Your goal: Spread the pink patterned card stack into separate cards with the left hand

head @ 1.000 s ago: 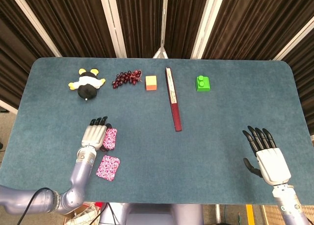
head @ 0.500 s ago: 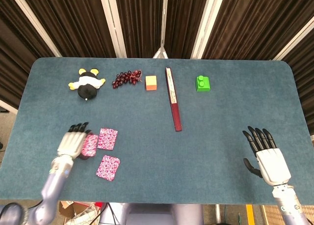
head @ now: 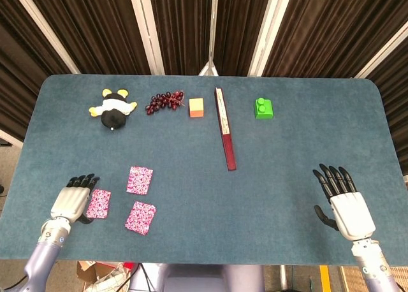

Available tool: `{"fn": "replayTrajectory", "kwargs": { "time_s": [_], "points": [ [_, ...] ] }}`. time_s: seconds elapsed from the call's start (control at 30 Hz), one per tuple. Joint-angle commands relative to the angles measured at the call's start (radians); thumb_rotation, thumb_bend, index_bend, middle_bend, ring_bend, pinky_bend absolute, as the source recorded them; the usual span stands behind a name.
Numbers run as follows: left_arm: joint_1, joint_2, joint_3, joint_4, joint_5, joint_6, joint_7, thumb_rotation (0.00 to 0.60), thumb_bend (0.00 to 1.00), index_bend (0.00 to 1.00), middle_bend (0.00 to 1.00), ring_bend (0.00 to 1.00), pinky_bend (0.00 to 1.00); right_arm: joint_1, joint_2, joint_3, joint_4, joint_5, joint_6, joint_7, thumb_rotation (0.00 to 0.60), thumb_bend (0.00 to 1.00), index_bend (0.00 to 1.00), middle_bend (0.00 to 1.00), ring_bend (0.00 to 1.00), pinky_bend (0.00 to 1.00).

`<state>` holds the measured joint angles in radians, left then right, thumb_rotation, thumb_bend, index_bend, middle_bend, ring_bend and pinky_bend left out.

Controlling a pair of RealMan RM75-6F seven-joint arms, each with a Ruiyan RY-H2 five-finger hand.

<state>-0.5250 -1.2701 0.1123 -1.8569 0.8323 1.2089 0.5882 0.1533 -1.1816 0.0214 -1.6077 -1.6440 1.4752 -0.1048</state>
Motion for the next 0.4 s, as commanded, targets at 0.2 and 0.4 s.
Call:
{"fn": "replayTrajectory", "kwargs": {
  "time_s": [0.2,0.4],
  "points": [
    [0.065,0.071,-0.006,-0.058,0.127,0.087,-0.086,0.6,0.0,0.0,0.0,0.0,0.0,-0.001,0.001,-0.001,0.003,-0.004,0.003,0.003,0.6,0.37,0.0,0.0,0.0,0.04],
    [0.201,0.131,0.07,-0.009,0.396,0.305,-0.152,0.6,0.0,0.0,0.0,0.0,0.0,-0.001,-0.002,-0.001,0.005,-0.003,0.001,-0.009,0.6,0.37,0.0,0.0,0.0,0.04]
  ]
}}
